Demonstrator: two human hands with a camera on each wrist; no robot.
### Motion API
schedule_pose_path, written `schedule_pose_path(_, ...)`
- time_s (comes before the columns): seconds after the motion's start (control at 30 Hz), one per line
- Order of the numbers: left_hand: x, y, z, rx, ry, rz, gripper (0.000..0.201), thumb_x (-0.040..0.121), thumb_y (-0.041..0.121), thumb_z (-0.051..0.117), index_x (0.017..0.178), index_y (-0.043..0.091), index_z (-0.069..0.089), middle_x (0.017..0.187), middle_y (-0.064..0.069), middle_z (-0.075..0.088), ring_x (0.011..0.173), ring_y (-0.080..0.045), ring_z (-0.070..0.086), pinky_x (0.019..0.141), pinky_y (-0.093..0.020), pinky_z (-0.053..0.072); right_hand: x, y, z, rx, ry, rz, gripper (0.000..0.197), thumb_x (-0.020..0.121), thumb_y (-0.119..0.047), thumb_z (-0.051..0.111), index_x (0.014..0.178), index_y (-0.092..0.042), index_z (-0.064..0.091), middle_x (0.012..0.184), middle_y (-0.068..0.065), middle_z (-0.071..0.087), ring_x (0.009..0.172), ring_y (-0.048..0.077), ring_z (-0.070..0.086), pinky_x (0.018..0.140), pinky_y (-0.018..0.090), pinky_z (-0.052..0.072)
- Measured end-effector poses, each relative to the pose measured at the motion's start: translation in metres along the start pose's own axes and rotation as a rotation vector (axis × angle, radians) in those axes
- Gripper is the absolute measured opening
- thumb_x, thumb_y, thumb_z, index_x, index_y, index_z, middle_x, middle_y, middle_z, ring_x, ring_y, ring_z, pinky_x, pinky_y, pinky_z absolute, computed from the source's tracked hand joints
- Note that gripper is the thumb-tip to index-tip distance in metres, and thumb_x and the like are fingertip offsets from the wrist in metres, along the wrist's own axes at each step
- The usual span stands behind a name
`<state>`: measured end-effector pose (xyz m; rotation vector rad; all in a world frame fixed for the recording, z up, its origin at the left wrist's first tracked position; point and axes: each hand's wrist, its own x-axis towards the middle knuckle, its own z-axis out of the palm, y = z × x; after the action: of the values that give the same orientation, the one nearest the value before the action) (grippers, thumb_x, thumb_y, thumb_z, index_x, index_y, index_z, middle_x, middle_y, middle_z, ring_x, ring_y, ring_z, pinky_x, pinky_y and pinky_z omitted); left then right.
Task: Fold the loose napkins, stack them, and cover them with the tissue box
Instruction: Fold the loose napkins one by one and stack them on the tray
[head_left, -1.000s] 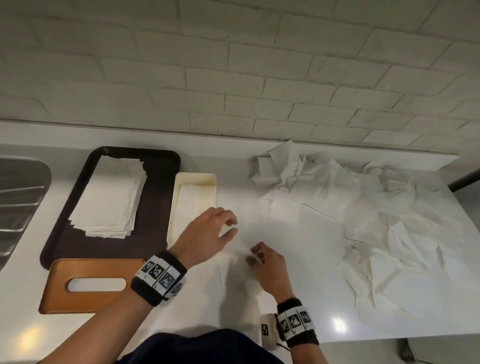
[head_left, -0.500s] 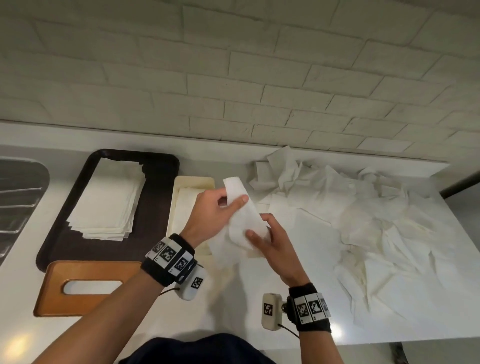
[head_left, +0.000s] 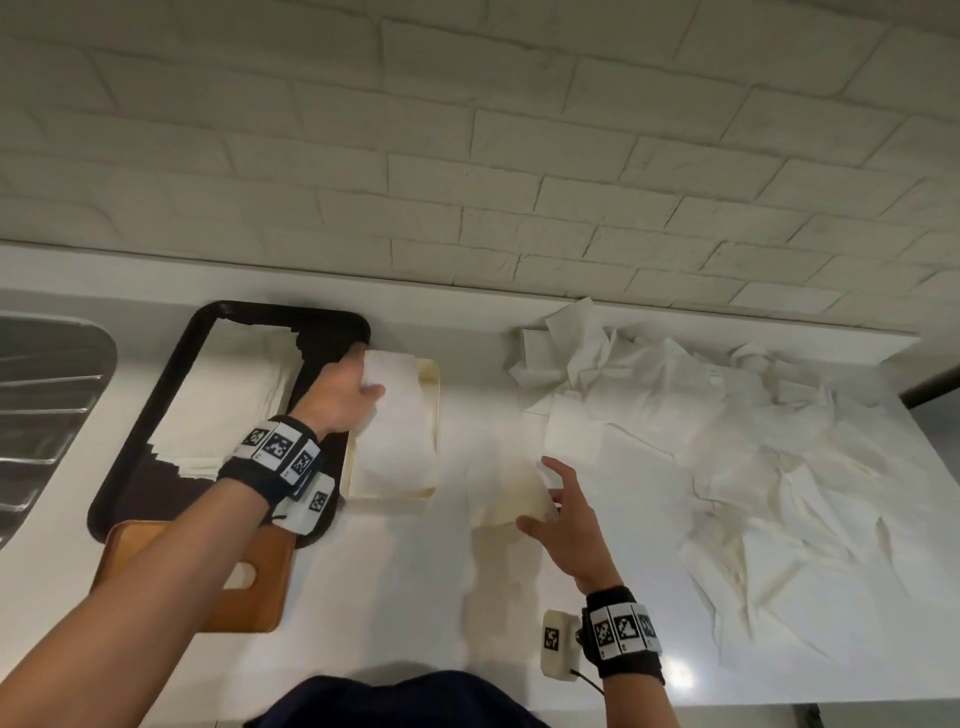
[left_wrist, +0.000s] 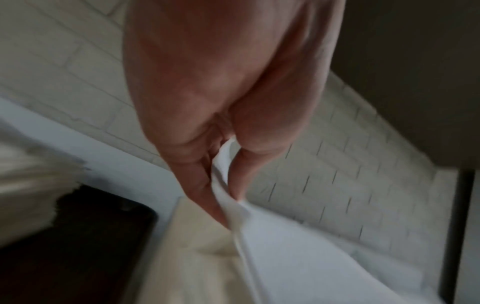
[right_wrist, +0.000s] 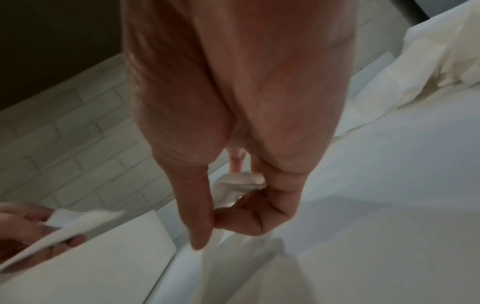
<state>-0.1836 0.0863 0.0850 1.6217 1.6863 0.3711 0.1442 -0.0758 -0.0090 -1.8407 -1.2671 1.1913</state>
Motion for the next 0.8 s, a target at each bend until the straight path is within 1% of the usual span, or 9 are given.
schedule_pose_path(0.07,0.010,-0.007,0.004,0.083,-0.076,0.005,0.060,0.106,0.014,0.062,0.160,0.010,0.034,0.142,-0.018,0.060,0.136,-0.038,0.057,0.107,-0.041,0.045,0.004,0.002,0.001,-0.012,0.057,-0.021,0.073,0.092,-0.013,0.082,0.146,-0.044,0.043,0.109,-0.001,0.072,0.098,0.013,0.072,0.084,0.029,0.057)
schedule_pose_path(0.17,0.019,-0.008,0.014,0.166,-0.108,0.094,0.059,0.104,0.007,0.062,0.155,0.015,0.035,0.133,-0.020,0.063,0.127,-0.038,0.062,0.099,-0.038,0.048,0.011,0.004,0.005,-0.019,0.122,-0.047,0.049,0.100,-0.020,0.076,0.133,-0.046,0.050,0.090,-0.002,0.079,0.080,0.012,0.077,0.084,0.042,0.062)
schedule_pose_path(0.27,0.021,-0.012,0.021,0.261,-0.163,0.154,0.079,0.099,0.007,0.071,0.163,0.021,0.027,0.154,-0.019,0.051,0.143,-0.039,0.051,0.115,-0.046,0.045,0.014,0.003,0.006,-0.001,0.153,-0.052,0.031,0.103,-0.029,0.072,0.128,-0.043,0.058,0.087,-0.010,0.080,0.079,0.011,0.078,0.087,0.049,0.064)
schedule_pose_path(0.33,0.020,-0.014,0.024,0.277,-0.121,0.222,0.082,0.096,0.007,0.075,0.163,0.022,0.029,0.160,-0.017,0.044,0.148,-0.038,0.045,0.121,-0.048,0.041,0.013,-0.001,0.004,-0.009,0.200,-0.093,0.027,0.105,-0.026,0.071,0.125,-0.042,0.063,0.091,-0.015,0.079,0.080,0.012,0.077,0.086,0.050,0.064)
schedule_pose_path(0.47,0.001,0.001,0.022,0.245,0.053,0.459,0.079,0.091,0.033,0.083,0.157,0.028,0.039,0.160,-0.002,0.042,0.149,-0.028,0.042,0.123,-0.043,0.039,-0.001,-0.034,-0.004,-0.040,0.211,-0.238,0.032,0.104,-0.013,0.068,0.122,-0.040,0.068,0.114,-0.024,0.075,0.087,0.014,0.077,0.086,0.048,0.064)
schedule_pose_path(0.53,-0.016,0.020,0.021,0.190,-0.028,0.577,0.082,0.087,0.050,0.085,0.155,0.036,0.042,0.158,0.010,0.045,0.147,-0.012,0.043,0.122,-0.034,0.038,-0.010,-0.066,-0.010,-0.015,0.127,-0.329,0.033,0.104,-0.014,0.071,0.126,-0.038,0.068,0.113,-0.015,0.076,0.087,0.017,0.075,0.085,0.045,0.064)
schedule_pose_path(0.6,-0.034,0.042,0.026,0.081,-0.175,0.598,0.092,0.079,0.064,0.087,0.155,0.042,0.040,0.157,0.020,0.047,0.143,-0.001,0.044,0.118,-0.027,0.038,-0.018,-0.101,-0.015,0.051,0.021,-0.406,0.039,0.102,-0.013,0.076,0.134,-0.034,0.066,0.107,-0.007,0.076,0.088,0.021,0.073,0.081,0.038,0.063)
schedule_pose_path(0.7,-0.047,0.062,0.032,-0.219,-0.332,0.453,0.091,0.074,0.075,0.083,0.151,0.047,0.043,0.131,0.016,0.068,0.118,-0.002,0.064,0.104,-0.032,0.055,-0.028,-0.140,-0.018,0.109,-0.075,-0.487,0.052,0.096,-0.011,0.083,0.141,-0.030,0.063,0.099,-0.006,0.071,0.086,0.019,0.071,0.079,0.030,0.061)
schedule_pose_path(0.8,-0.049,0.065,0.029,-0.433,-0.398,0.395,0.050,0.093,0.054,0.079,0.136,0.034,0.064,0.086,0.000,0.071,0.081,-0.014,0.065,0.081,-0.036,0.049,-0.025,-0.154,-0.023,0.126,-0.085,-0.525,0.067,0.094,-0.006,0.084,0.148,-0.034,0.056,0.107,-0.010,0.070,0.081,0.019,0.067,0.080,0.037,0.061)
